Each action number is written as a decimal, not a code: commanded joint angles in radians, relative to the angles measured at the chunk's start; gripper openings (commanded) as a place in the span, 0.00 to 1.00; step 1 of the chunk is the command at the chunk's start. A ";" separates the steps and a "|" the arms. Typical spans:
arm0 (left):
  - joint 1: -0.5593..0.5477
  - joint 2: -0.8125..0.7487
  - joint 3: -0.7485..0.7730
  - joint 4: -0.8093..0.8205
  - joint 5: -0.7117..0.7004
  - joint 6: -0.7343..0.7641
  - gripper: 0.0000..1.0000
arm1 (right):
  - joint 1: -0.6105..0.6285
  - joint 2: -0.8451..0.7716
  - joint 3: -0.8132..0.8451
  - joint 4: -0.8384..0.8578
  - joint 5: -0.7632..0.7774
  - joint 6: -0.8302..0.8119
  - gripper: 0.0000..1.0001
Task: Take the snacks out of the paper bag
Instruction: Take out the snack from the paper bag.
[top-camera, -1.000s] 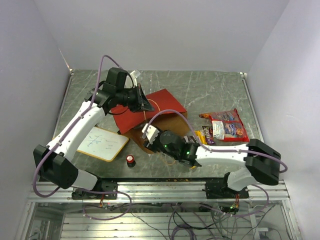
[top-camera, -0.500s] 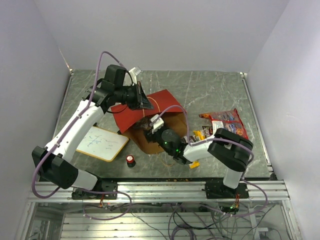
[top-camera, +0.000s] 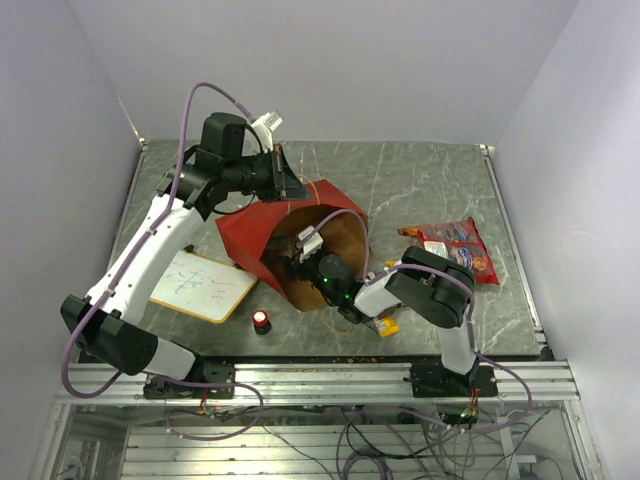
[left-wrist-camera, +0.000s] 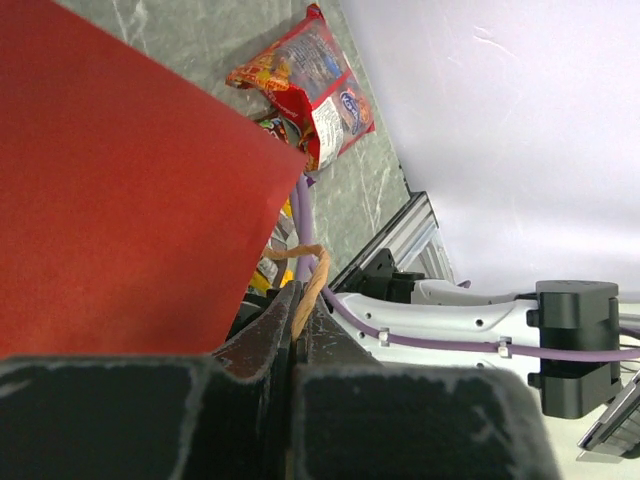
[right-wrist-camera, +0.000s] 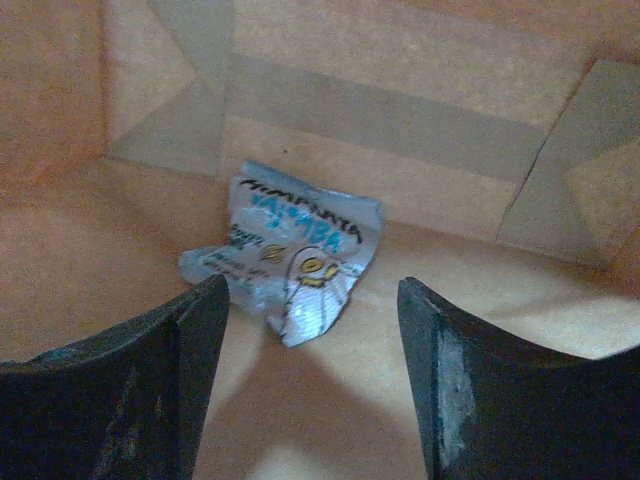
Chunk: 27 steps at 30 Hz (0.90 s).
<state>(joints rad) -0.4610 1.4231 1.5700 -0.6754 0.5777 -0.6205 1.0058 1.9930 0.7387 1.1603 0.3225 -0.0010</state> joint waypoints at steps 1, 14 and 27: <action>-0.001 0.005 0.054 0.019 0.034 0.058 0.07 | -0.019 0.063 0.072 0.003 -0.001 -0.017 0.70; -0.001 0.014 0.003 0.015 0.041 0.086 0.07 | -0.019 0.236 0.336 -0.283 -0.018 -0.097 0.86; 0.000 -0.020 -0.045 -0.055 -0.049 0.093 0.07 | -0.052 0.318 0.493 -0.475 0.027 -0.059 0.48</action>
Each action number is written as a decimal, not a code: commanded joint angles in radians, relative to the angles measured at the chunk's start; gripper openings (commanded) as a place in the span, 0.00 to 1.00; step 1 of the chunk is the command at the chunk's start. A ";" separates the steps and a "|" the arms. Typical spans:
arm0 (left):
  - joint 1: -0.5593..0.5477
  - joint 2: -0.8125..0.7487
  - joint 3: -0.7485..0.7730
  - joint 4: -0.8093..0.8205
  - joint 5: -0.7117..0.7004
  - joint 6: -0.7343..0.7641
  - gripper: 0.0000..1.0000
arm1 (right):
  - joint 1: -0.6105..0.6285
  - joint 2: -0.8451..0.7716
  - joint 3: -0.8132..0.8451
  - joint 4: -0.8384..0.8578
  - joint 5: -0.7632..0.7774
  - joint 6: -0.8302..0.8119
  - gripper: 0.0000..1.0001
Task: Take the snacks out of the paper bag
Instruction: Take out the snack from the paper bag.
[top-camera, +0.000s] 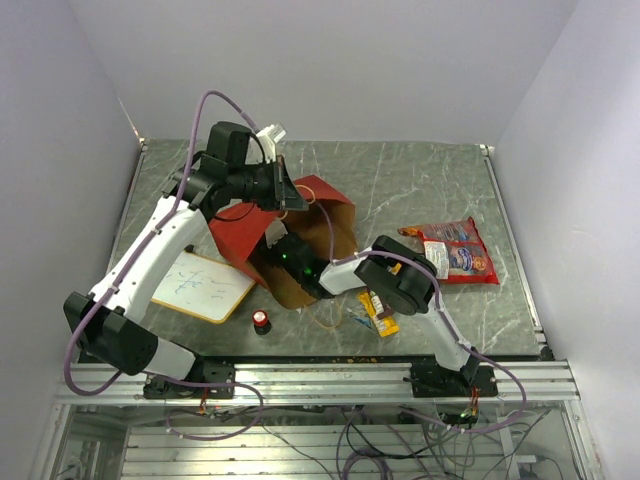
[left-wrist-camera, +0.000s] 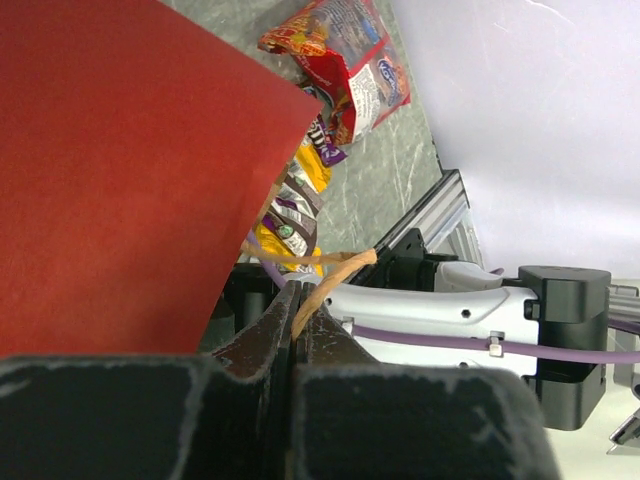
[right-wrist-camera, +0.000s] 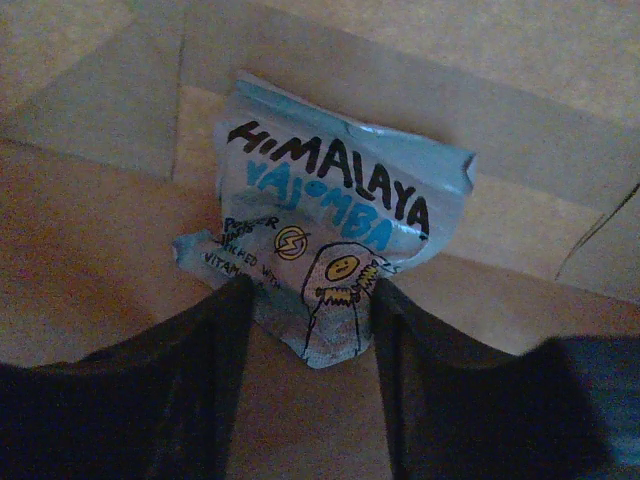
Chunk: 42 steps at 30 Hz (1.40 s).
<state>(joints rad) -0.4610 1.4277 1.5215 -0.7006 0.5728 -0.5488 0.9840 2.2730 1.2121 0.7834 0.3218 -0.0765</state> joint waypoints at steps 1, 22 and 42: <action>0.000 -0.024 0.006 -0.037 -0.054 0.022 0.07 | -0.037 0.039 0.030 -0.110 0.028 0.018 0.44; 0.081 -0.021 0.014 -0.114 -0.158 0.019 0.07 | -0.066 -0.061 0.030 -0.222 -0.082 -0.065 0.00; 0.120 -0.011 0.029 -0.080 -0.124 0.009 0.07 | -0.066 -0.401 -0.232 -0.339 -0.133 -0.002 0.00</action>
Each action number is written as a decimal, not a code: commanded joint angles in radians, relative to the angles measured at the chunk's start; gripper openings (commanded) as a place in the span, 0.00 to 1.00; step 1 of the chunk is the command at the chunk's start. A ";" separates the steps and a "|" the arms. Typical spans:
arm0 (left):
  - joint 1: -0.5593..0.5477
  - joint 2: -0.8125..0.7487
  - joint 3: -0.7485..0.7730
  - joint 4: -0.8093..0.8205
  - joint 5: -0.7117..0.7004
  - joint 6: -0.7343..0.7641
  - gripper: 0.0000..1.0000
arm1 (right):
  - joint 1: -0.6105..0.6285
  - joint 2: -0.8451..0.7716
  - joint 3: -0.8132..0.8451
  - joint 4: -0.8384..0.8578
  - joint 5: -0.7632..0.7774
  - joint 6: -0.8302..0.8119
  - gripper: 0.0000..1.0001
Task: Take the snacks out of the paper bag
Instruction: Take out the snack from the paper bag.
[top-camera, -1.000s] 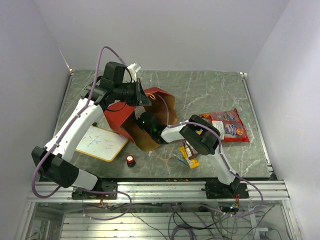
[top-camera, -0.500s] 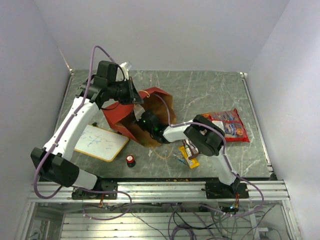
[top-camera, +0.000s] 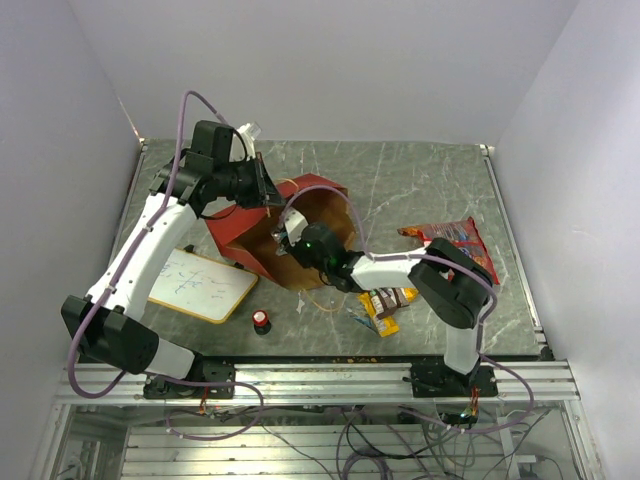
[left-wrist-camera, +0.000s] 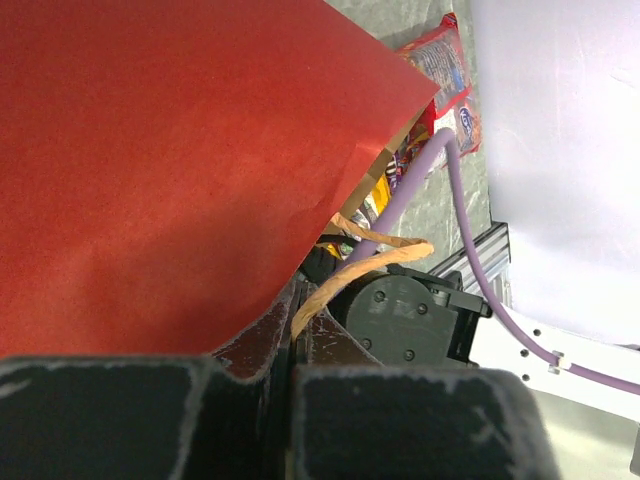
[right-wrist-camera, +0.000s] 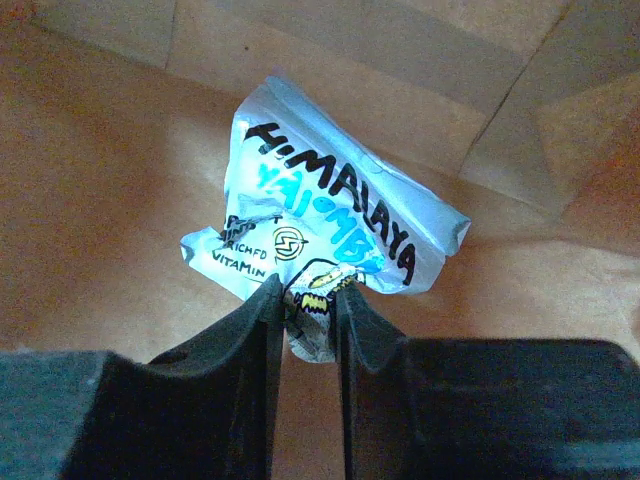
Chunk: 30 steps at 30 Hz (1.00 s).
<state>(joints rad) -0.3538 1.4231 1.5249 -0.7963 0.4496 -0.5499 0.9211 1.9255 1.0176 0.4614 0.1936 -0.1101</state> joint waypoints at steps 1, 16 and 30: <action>0.013 -0.003 0.026 0.016 0.004 0.011 0.07 | -0.003 -0.062 -0.043 -0.023 -0.002 0.035 0.00; 0.023 0.044 0.011 0.110 0.120 -0.088 0.07 | 0.009 -0.332 -0.112 -0.259 0.051 0.036 0.00; 0.007 0.099 0.027 0.427 0.221 -0.295 0.07 | 0.009 -0.745 -0.183 -0.500 0.284 0.098 0.00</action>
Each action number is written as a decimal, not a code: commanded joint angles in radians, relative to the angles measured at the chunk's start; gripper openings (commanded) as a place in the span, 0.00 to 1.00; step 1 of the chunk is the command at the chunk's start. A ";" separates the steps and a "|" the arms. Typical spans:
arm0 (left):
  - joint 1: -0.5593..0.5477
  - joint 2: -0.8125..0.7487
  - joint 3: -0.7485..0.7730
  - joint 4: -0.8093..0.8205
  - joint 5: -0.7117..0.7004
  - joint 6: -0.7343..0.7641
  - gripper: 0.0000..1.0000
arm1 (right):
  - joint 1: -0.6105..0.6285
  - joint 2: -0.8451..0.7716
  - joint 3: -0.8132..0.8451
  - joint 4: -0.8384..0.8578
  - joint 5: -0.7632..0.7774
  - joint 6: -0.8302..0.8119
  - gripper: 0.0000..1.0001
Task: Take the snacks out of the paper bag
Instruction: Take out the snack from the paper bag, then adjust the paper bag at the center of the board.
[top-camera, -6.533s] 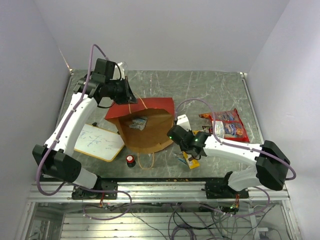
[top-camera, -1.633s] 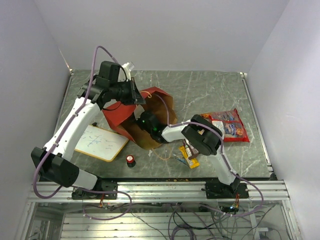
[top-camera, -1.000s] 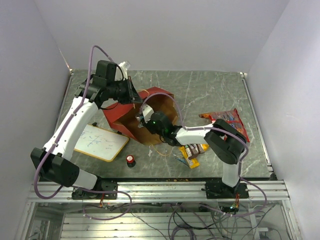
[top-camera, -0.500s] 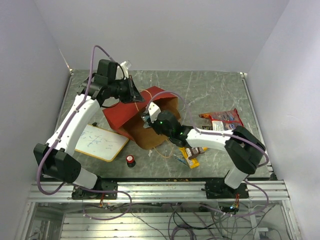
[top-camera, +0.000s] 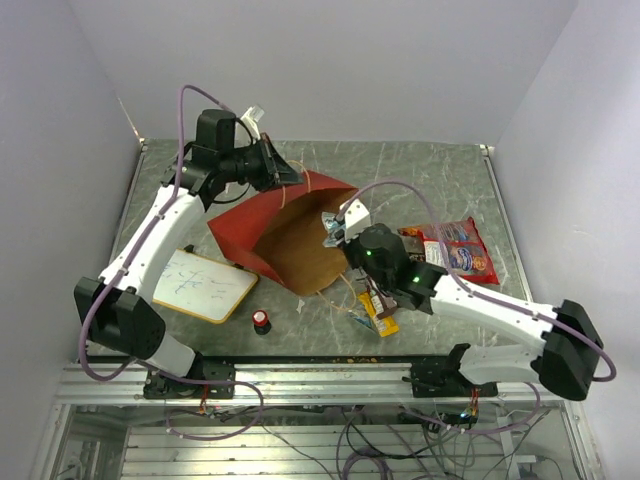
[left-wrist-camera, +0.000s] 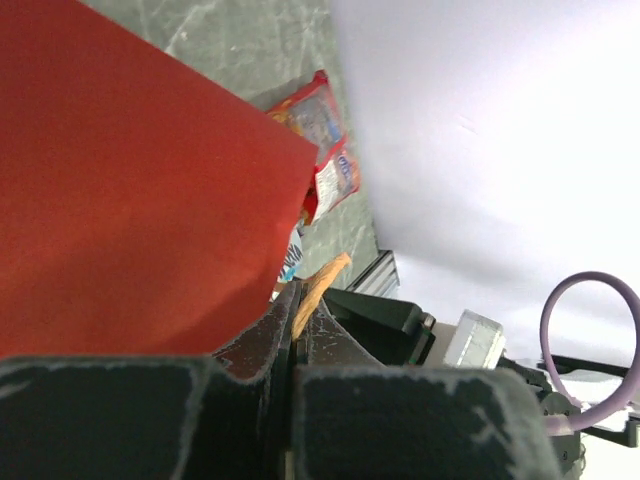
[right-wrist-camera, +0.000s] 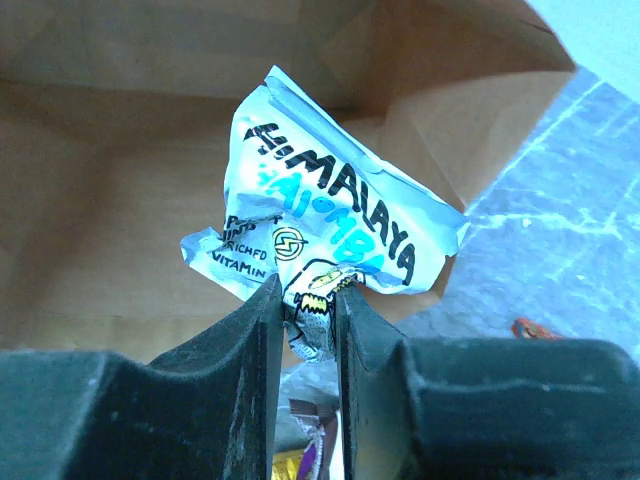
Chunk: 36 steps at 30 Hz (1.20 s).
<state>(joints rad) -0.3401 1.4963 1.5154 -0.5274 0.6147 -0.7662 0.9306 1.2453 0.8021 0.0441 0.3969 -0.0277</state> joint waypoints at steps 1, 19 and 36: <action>-0.010 0.039 0.047 0.184 0.066 -0.093 0.07 | 0.000 -0.080 0.041 -0.096 0.091 0.014 0.00; 0.220 0.149 0.159 0.077 0.034 -0.001 0.07 | -0.001 -0.205 0.150 -0.215 0.112 -0.007 0.00; 0.356 0.165 0.217 -0.111 -0.059 0.065 0.82 | -0.001 -0.314 0.257 -0.639 0.165 0.386 0.00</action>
<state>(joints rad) 0.0059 1.6947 1.6878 -0.6056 0.5636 -0.6811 0.9306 0.9527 1.0145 -0.4217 0.5243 0.1230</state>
